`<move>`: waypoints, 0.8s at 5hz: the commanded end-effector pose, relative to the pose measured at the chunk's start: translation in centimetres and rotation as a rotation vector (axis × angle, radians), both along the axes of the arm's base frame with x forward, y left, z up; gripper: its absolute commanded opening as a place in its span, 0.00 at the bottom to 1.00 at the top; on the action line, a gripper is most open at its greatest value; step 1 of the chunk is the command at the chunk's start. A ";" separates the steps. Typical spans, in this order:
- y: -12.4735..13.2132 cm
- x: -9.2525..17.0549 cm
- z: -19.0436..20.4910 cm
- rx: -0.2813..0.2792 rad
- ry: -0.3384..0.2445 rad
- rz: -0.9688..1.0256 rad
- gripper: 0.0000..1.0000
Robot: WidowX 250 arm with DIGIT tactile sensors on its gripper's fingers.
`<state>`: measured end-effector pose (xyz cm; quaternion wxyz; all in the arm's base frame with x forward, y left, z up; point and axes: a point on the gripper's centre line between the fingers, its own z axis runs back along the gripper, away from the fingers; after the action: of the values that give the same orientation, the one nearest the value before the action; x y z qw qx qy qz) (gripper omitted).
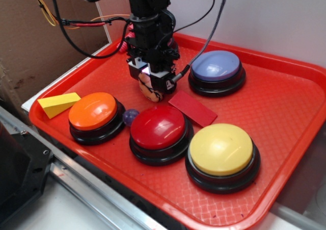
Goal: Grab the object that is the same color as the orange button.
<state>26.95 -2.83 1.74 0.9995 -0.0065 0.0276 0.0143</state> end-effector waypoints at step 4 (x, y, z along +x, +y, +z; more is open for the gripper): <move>-0.6 -0.7 16.4 -0.013 -0.183 0.163 0.00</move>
<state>25.95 -3.09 15.95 0.9948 -0.0090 -0.0279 0.0971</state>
